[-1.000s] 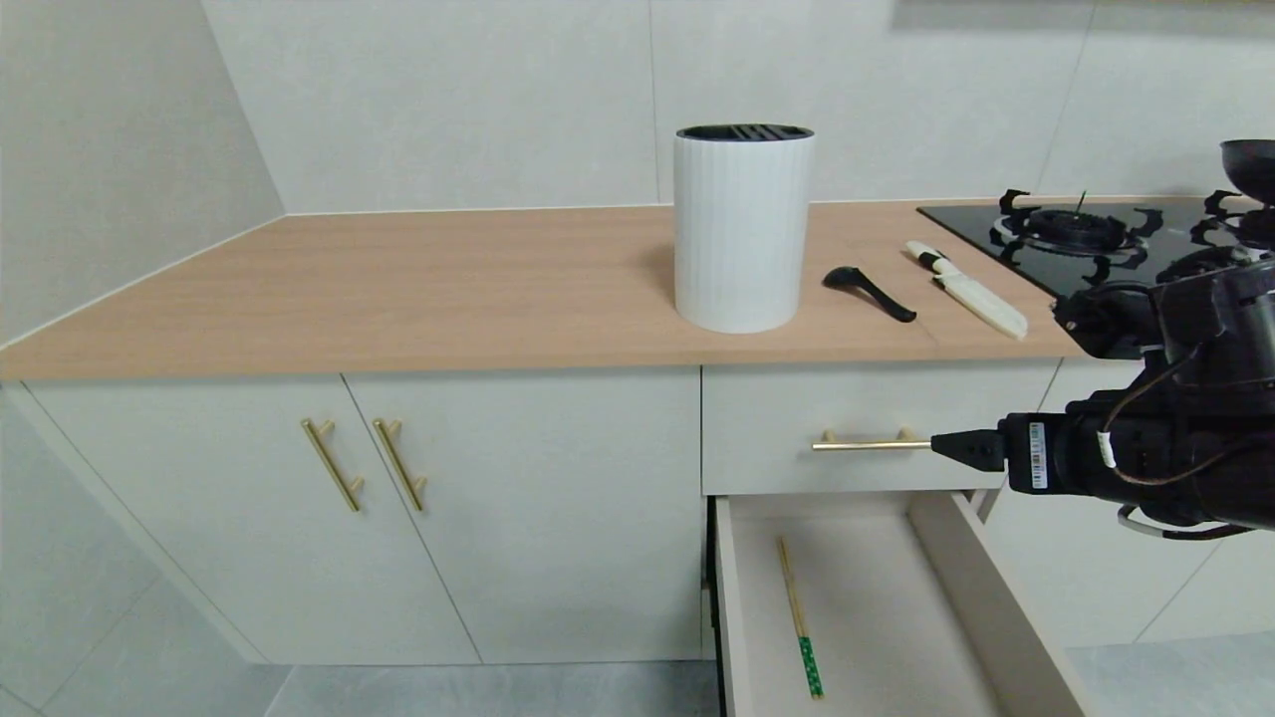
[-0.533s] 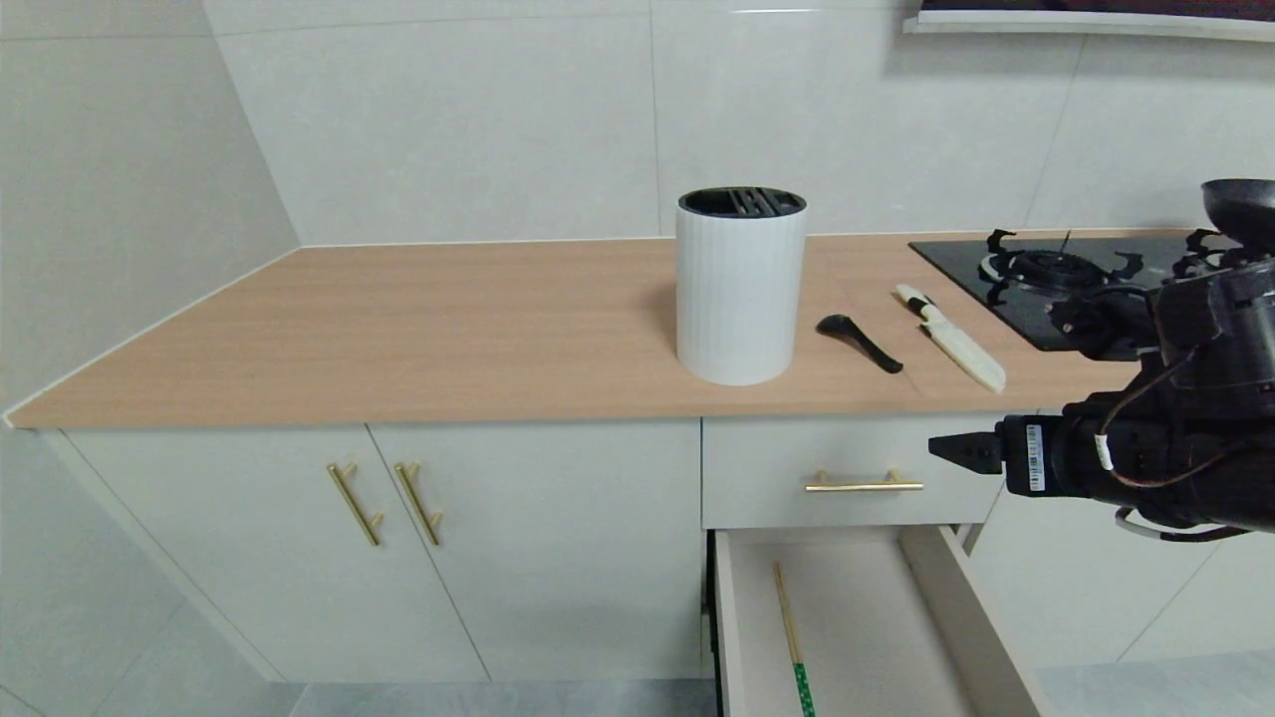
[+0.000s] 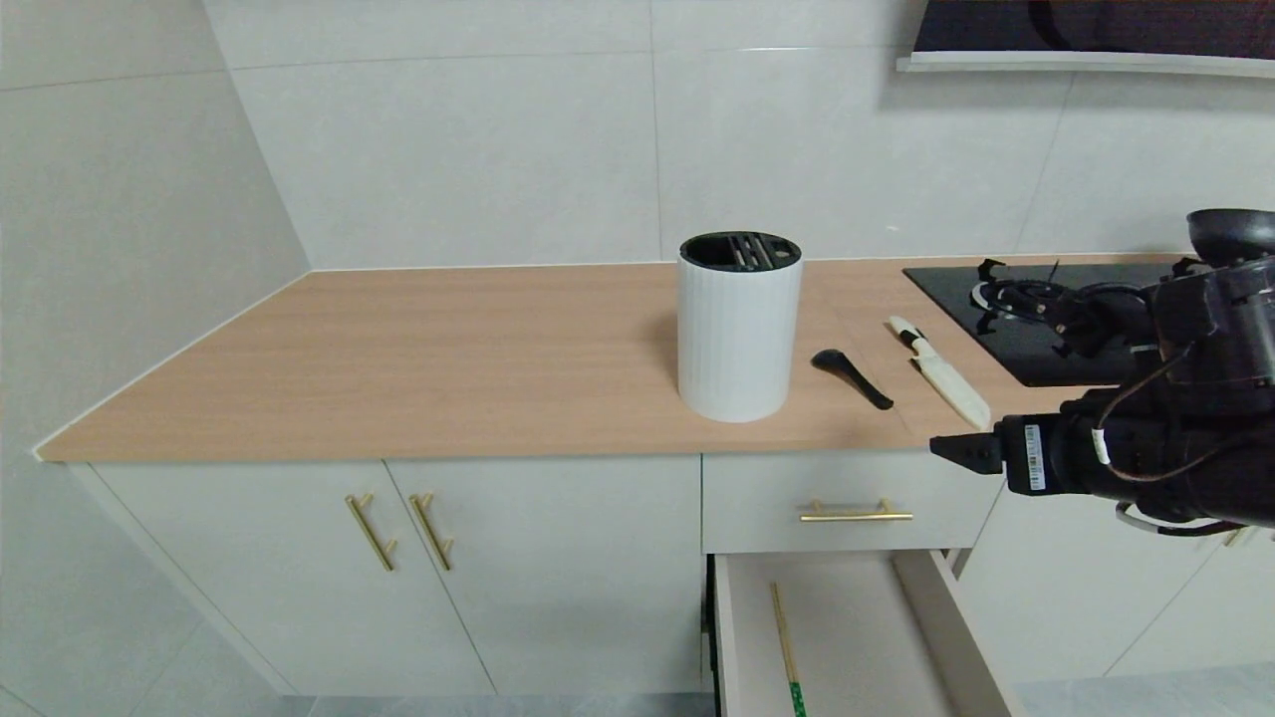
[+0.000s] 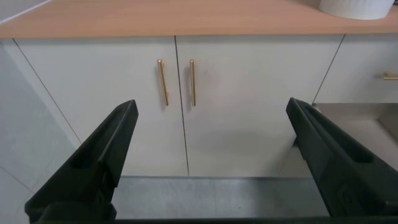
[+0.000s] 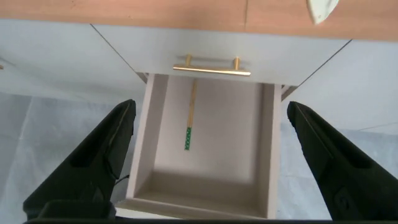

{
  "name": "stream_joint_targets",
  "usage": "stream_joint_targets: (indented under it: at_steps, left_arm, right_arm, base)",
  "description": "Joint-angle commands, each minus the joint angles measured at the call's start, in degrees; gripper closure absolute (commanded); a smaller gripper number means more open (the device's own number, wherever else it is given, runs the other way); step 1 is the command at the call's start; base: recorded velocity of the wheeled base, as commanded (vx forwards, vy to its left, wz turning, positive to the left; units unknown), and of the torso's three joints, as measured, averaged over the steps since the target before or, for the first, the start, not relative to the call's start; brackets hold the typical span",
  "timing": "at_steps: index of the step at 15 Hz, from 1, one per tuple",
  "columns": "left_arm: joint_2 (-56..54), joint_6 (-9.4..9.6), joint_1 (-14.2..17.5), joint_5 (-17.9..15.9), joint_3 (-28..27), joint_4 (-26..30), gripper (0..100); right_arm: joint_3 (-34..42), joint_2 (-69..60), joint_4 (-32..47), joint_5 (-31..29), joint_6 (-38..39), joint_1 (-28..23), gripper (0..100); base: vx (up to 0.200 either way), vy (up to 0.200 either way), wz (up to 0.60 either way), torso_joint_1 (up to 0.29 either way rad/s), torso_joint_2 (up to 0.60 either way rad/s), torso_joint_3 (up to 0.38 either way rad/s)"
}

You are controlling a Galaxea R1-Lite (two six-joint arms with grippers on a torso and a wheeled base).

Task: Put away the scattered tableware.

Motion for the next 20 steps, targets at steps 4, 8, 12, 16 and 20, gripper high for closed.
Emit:
stream_joint_targets:
  at_steps: [4,8,12,16,20]
  left_arm:
    - [0.09,-0.01,0.04,0.01,0.00,0.00,0]
    - [0.09,-0.01,0.04,0.01,0.00,0.00,0]
    - [0.09,-0.01,0.04,0.01,0.00,0.00,0]
    - [0.09,-0.01,0.04,0.01,0.00,0.00,0]
    - [0.09,-0.01,0.04,0.01,0.00,0.00,0]
  right_arm:
    - [-6.28,9.58,-11.72,2.27,-8.64,-7.75,0]
    - [-14.02,17.93,-12.16,13.26,-10.58,-11.27,0]
    - [-21.49,23.91,-13.83,22.05,-14.71,-11.79,0]
    - [-19.38,32.70,-21.30,22.66,-21.12,-12.94,0]
    - [-22.10,39.55,-26.31,23.81,-20.86,-13.55,0]
  base:
    - [0.000,0.000,0.00,0.000,0.00,0.000]
    - [0.000,0.000,0.00,0.000,0.00,0.000]
    - [0.000,0.000,0.00,0.000,0.00,0.000]
    - [0.000,0.000,0.00,0.000,0.00,0.000]
    - [0.000,0.000,0.00,0.000,0.00,0.000]
